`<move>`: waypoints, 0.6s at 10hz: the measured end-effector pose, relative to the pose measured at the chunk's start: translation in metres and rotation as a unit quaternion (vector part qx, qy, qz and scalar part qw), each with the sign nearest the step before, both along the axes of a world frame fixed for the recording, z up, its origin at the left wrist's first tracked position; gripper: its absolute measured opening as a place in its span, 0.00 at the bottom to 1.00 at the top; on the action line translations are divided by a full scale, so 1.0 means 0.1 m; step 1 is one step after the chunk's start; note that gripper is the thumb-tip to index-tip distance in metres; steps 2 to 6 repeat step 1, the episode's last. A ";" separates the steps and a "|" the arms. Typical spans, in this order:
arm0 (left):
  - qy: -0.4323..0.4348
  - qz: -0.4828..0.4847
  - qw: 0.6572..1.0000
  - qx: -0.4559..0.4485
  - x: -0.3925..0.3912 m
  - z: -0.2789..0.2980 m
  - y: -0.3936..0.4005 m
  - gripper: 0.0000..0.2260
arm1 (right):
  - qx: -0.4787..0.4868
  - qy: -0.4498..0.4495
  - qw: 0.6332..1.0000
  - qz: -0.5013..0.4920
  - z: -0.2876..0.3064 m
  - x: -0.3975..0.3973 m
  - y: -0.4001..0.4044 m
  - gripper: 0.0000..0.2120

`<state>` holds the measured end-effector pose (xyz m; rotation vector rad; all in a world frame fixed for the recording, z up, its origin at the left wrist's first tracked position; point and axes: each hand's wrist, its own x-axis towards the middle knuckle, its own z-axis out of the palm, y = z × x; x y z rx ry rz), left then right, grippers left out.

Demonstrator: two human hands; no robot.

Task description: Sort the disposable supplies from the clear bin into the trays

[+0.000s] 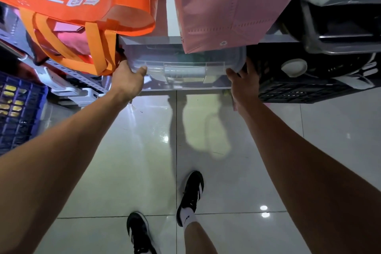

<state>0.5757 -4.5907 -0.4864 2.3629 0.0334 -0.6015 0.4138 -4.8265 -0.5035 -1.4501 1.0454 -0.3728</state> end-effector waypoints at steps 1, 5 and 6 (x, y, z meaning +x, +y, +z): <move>-0.039 -0.060 0.997 0.020 -0.25 0.06 0.14 0.25 | -0.051 0.080 0.994 0.053 0.02 -0.10 0.03 0.26; -0.039 -0.060 0.997 0.020 -0.25 0.06 0.14 0.25 | -0.051 0.080 0.994 0.053 0.02 -0.10 0.03 0.26; -0.039 -0.060 0.997 0.020 -0.25 0.06 0.14 0.25 | -0.051 0.080 0.994 0.053 0.02 -0.10 0.03 0.26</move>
